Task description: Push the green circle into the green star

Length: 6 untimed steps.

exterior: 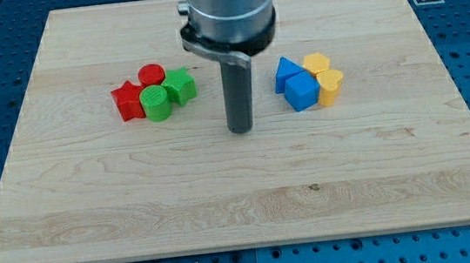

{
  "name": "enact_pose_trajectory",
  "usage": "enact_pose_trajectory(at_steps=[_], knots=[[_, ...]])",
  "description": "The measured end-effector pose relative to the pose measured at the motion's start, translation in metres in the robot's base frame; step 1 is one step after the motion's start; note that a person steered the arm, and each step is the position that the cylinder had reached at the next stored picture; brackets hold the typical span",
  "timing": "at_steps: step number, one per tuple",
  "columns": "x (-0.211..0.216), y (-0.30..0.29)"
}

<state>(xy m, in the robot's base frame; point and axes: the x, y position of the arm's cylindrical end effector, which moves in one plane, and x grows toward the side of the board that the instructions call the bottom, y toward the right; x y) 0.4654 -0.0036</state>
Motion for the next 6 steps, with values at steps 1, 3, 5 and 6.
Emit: enact_pose_trajectory(at_steps=[1,3,5,6], knots=[[0.018,-0.021],[0.009,-0.144],[-0.005,-0.140],[-0.009,-0.124]])
